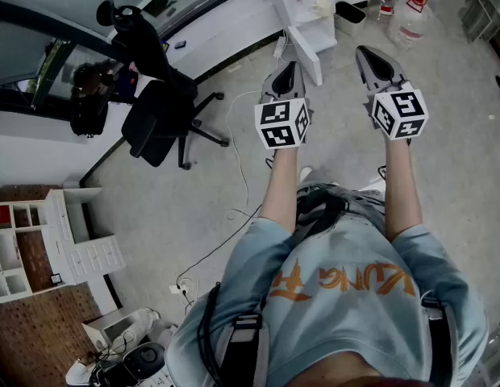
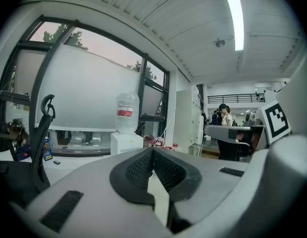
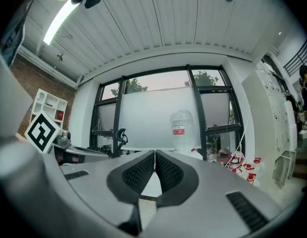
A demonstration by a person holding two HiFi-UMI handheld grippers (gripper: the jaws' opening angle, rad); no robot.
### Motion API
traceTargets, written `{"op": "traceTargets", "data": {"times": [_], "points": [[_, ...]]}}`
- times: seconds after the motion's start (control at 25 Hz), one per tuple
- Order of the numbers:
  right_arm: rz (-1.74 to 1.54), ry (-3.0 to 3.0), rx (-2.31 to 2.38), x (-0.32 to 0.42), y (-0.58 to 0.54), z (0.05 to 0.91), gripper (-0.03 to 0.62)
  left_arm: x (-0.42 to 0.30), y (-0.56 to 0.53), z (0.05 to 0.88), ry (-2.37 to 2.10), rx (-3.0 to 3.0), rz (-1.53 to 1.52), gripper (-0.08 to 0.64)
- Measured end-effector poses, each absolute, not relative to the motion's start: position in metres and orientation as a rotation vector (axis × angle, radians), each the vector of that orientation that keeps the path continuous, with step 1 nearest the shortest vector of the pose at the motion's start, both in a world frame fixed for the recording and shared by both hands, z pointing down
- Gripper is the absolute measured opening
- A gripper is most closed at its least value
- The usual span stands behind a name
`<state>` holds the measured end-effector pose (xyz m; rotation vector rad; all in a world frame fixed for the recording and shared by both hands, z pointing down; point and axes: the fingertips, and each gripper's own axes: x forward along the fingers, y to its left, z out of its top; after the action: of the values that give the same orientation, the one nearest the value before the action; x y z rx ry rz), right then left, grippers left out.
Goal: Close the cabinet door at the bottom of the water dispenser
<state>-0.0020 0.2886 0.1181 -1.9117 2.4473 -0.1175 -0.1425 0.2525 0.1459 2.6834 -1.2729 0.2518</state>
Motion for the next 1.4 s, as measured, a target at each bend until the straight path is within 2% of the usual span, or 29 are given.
{"op": "traceTargets", "data": {"times": [0.68,1.04,1.28,1.4], "points": [[-0.124,2.296,-2.026,0.065,0.277,0.112,0.031,-0.118,0.230,0.127,-1.292,2.723,0.150,0.008],[-0.134,2.345,-1.973,0.050,0.249,0.112,0.031,-0.143,0.207,0.124,-1.360,2.678,0.124,0.008],[-0.173,2.423,-1.949,0.026,0.224,0.136,0.031,-0.169,0.182,0.150,-1.396,2.591,0.113,0.008],[-0.187,2.401,-1.987,0.038,0.210,0.147,0.031,-0.174,0.162,0.162,-1.401,2.561,0.099,0.008]]}}
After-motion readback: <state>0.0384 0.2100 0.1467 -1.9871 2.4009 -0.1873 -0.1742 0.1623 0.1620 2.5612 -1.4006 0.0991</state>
